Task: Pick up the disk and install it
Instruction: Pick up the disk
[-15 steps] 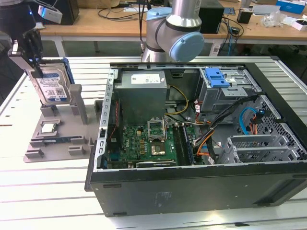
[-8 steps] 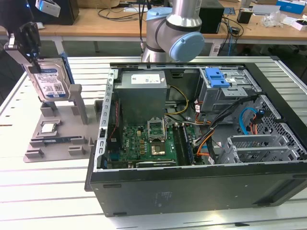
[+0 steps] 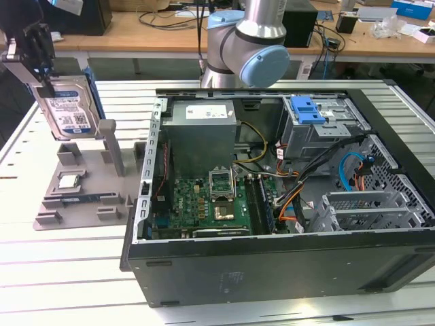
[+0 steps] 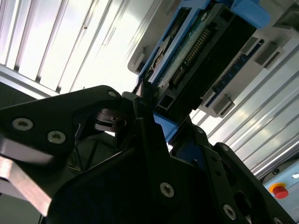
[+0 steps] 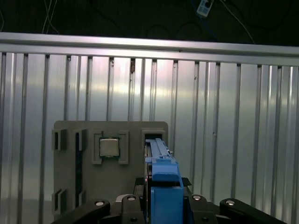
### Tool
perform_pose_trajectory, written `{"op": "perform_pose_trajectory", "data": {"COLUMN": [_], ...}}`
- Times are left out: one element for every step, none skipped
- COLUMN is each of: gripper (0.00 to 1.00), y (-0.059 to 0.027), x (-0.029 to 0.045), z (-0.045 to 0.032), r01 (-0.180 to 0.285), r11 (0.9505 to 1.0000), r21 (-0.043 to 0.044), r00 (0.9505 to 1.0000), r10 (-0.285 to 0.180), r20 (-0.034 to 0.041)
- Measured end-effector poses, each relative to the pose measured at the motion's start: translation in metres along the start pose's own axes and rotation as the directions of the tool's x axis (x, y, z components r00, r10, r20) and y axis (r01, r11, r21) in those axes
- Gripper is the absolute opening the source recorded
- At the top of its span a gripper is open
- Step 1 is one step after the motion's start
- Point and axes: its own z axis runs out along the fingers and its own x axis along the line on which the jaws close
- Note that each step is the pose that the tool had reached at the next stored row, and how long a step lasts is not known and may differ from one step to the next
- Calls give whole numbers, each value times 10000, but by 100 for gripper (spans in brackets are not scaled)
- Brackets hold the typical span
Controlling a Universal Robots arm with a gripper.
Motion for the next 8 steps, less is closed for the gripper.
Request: {"op": "perform_pose_trajectory", "data": {"gripper": [37,37,37,37,37,37,37,37], "y": [0,0,0,1,1,1,1,1], "x": [0,0,0,0,0,0,0,0], "z": [-13,-25,-40,-56,-67,-80,-93,-110], "r01": [0,0,0,0,0,0,0,0], "r11": [10000,10000,10000,10000,10000,10000,10000,10000], "r21": [0,0,0,0,0,0,0,0], "r00": [10000,10000,10000,10000,10000,10000,10000,10000], "r10": [0,0,0,0,0,0,0,0], "r20": [0,0,0,0,0,0,0,0]}}
